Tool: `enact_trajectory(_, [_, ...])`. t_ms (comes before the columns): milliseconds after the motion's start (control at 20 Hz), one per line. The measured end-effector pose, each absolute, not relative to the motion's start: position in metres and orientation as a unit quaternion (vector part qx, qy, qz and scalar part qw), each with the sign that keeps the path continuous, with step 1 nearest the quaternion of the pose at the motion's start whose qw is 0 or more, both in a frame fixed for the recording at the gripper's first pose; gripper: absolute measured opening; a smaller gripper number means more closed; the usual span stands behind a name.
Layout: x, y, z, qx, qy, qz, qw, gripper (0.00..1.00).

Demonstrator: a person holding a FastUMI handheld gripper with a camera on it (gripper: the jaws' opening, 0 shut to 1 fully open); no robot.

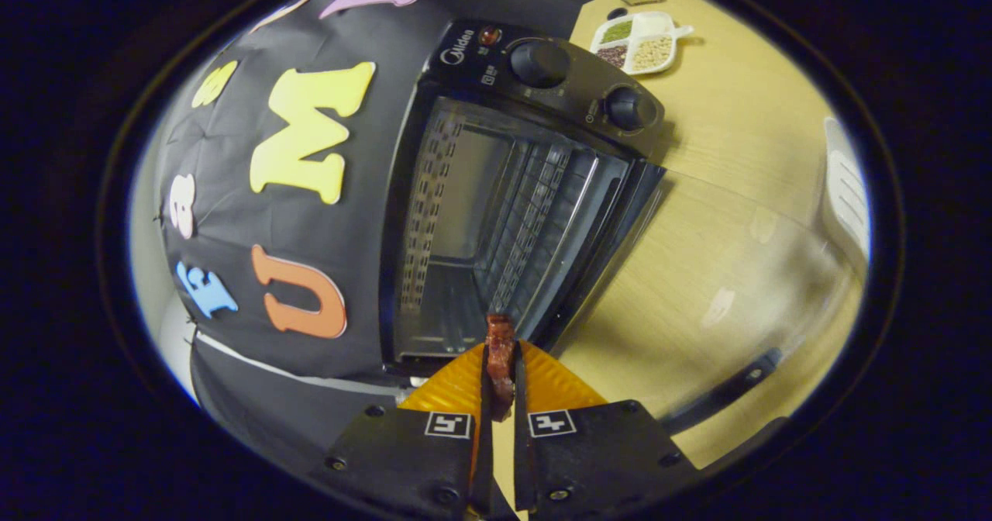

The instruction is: Open the toaster oven, put the food inside, and close the toaster oven door.

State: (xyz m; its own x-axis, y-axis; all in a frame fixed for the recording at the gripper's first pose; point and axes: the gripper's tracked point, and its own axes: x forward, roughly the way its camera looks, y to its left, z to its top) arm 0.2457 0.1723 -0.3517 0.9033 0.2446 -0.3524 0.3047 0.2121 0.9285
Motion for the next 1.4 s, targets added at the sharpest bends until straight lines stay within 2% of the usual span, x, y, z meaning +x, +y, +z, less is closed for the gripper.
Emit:
enact_trajectory(150, [0.277,0.159,-0.358,0.618,0.188,-0.059,0.761,0.14])
enact_trajectory(350, [0.315,0.153,-0.356,0.606,0.151,-0.077,0.777,0.15])
enact_trajectory(650, [0.327,0.143,-0.368,0.544,0.162,-0.107,0.816,0.2])
enact_trajectory(800, [0.323,0.147,-0.368,0.496,0.181,-0.097,0.844,0.33])
enact_trajectory(900, [0.325,0.139,-0.366,0.443,0.193,-0.09,0.871,0.71])
enact_trajectory(1000, [0.316,0.129,-0.367,0.387,0.213,-0.101,0.892,0.96])
enact_trajectory(1050, [0.308,0.128,-0.368,0.353,0.226,-0.103,0.902,1.0])
enact_trajectory(1400, [0.264,0.125,-0.353,0.232,0.265,-0.084,0.932,1.0])
